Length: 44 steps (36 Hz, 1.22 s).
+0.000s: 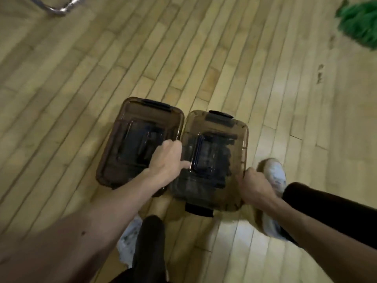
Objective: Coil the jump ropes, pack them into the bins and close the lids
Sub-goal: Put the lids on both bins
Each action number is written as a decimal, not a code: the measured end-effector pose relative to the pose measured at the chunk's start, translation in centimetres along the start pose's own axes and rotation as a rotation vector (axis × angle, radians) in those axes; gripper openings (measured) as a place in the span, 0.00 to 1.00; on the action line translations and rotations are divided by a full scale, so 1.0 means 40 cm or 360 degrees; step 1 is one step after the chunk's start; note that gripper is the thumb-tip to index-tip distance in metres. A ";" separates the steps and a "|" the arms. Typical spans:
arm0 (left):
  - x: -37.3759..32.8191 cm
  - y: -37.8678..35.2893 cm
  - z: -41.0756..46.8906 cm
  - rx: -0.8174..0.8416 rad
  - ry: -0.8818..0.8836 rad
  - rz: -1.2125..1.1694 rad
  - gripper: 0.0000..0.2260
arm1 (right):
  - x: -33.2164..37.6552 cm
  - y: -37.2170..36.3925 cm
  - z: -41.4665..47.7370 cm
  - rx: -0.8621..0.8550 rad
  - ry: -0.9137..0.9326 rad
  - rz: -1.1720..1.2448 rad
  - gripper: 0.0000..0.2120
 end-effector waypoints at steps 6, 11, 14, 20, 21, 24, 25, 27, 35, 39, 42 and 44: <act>-0.032 -0.045 0.037 0.0127 -0.0045 0.0466 0.19 | -0.027 -0.015 0.050 -0.0002 -0.0021 0.0230 0.07; -0.080 0.024 0.115 0.0109 -0.0071 0.0875 0.22 | -0.029 0.017 0.104 0.0048 -0.0043 -0.0089 0.15; -0.150 0.088 0.201 -0.0192 -0.0258 0.0947 0.24 | 0.011 0.101 0.164 -0.0099 0.0116 -0.0024 0.31; -0.218 -0.001 0.385 0.0075 -0.0568 0.0810 0.35 | 0.190 0.223 0.304 -0.0318 0.0502 0.0198 0.34; -0.208 -0.024 0.405 0.0205 -0.0535 0.0735 0.35 | 0.206 0.213 0.333 -0.0248 0.0517 0.0170 0.33; -0.190 -0.047 0.425 0.0435 -0.0415 0.0383 0.28 | 0.218 0.179 0.389 -0.0049 0.0528 0.0180 0.24; -0.192 -0.043 0.423 0.0438 -0.0420 0.0333 0.26 | 0.218 0.178 0.394 -0.0048 0.0556 0.0220 0.21; -0.194 -0.033 0.420 0.0361 -0.0459 0.0325 0.25 | 0.215 0.185 0.397 -0.0101 0.0619 0.0287 0.21; -0.203 -0.017 0.376 -0.0037 -0.0653 0.0379 0.23 | 0.210 0.209 0.357 -0.0430 0.0669 0.0323 0.18; -0.228 -0.026 0.308 -0.0278 -0.0846 0.0760 0.22 | 0.203 0.189 0.282 -0.0682 0.0690 -0.0001 0.22; -0.260 -0.057 0.174 -0.0478 -0.1146 0.0734 0.17 | 0.178 0.118 0.148 -0.0865 0.0908 -0.0168 0.20; -0.249 -0.121 0.064 -0.0346 -0.1380 0.0608 0.11 | 0.138 0.028 0.063 -0.0796 0.1085 -0.0253 0.15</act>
Point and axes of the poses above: each hand's wrist, its own z-axis towards the middle knuckle, its own y-axis out of the back of the hand, x = y × z, the point moved 10 cm from there along z, towards the middle knuckle, and after that the axes turned 6 degrees about -y, right-handed, at the moved point
